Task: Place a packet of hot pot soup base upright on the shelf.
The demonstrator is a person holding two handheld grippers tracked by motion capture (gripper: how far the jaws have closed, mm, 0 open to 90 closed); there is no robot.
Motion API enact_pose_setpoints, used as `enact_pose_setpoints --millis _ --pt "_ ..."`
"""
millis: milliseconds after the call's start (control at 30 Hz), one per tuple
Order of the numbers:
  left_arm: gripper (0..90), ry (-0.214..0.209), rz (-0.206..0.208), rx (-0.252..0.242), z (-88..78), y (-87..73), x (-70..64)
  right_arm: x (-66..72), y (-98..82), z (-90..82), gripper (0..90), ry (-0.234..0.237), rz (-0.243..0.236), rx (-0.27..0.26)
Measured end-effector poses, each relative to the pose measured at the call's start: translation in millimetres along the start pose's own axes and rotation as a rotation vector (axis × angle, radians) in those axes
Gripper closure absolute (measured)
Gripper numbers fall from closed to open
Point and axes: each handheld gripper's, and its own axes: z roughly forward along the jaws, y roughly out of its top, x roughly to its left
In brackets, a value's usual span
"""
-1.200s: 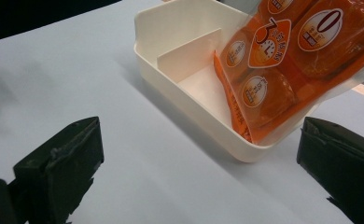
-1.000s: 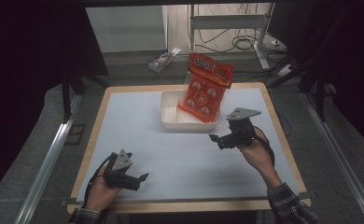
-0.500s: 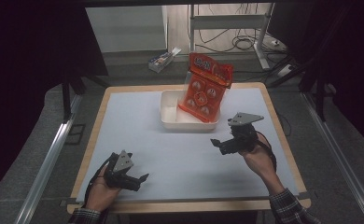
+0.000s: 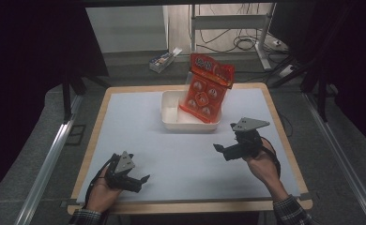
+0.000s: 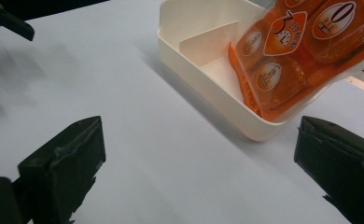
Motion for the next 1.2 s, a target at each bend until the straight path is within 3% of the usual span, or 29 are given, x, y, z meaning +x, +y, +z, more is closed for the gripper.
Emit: enact_pose_setpoints --millis 567,700,800,933,1200 --pt "3.0 -0.001 0.001 0.001 0.2 0.1 -0.6 4.3 -19.7 -14.3 6.7 0.067 0.027 -0.010" --pt "3.0 -0.001 -0.002 -0.001 0.5 0.2 -1.0 3.6 -24.9 -18.9 7.1 0.117 0.032 -0.030" --pt "3.0 -0.001 -0.002 0.000 0.5 0.1 -0.9 3.8 -29.9 -25.9 1.2 0.219 -0.001 -0.063" --pt "3.0 -0.001 -0.001 0.001 0.8 0.1 -1.0 8.6 -32.2 -30.1 2.2 0.167 -0.024 -0.051" --pt "3.0 -0.002 0.005 0.005 0.9 0.3 -1.3 10.0 -45.1 -39.3 1.4 0.143 0.015 -0.060"
